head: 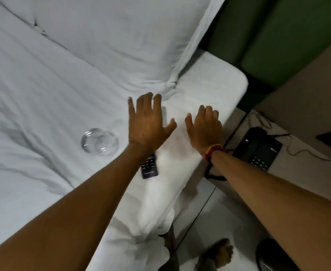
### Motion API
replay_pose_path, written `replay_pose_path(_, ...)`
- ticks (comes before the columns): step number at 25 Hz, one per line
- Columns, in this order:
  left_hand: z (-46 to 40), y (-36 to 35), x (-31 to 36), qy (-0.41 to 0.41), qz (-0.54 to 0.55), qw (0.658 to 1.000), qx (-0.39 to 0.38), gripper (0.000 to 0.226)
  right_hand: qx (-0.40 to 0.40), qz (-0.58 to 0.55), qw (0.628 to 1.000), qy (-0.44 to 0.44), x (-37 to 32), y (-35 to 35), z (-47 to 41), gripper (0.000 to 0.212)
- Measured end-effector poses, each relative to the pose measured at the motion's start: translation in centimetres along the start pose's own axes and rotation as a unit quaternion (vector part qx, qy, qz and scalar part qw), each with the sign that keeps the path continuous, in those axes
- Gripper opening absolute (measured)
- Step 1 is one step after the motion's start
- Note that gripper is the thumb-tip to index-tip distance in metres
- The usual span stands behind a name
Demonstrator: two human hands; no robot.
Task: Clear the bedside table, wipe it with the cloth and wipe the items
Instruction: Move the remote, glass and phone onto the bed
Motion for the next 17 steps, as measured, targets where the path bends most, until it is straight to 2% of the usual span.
replay_pose_path(4,-2.0,-6.1,12.0,-0.083,0.121,0.986,-0.078,0.072,-0.03,-0.035,0.992,-0.12,11.4,-1.3,0.4,0.058)
replay_pose_path(7,-1.6,-12.6,19.2,-0.128,0.108,0.967,-0.192,0.062,-0.052,-0.073,0.974,-0.207,20.3,-4.2,2.9,0.06)
replay_pose_path(10,-1.0,-19.0,21.3,-0.068,0.155,0.945,-0.28,0.05,-0.076,-0.168,0.944,-0.272,25.2,-7.6,5.2,0.06)
replay_pose_path(13,-0.7,-25.2,21.8,0.012,0.171,0.922,-0.348,0.044,-0.072,-0.328,0.863,-0.378,27.9,-11.3,6.8,0.055)
replay_pose_path(15,-0.7,-27.6,21.9,0.063,0.204,0.911,-0.352,0.045,-0.051,-0.431,0.791,-0.432,28.3,-13.1,7.2,0.048)
replay_pose_path(17,-1.0,-28.9,22.2,0.073,0.232,0.908,-0.342,0.045,-0.023,-0.472,0.746,-0.468,28.5,-13.9,6.9,0.04)
Point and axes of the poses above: each hand's wrist, its own z-axis away from the middle knuckle, its own y-axis out of the back of the hand, x = y × z, the point moved 1 cm from there along -z, towards the middle knuckle, and after that the axes turned 8 degrees about z, right-handed, at the moved point
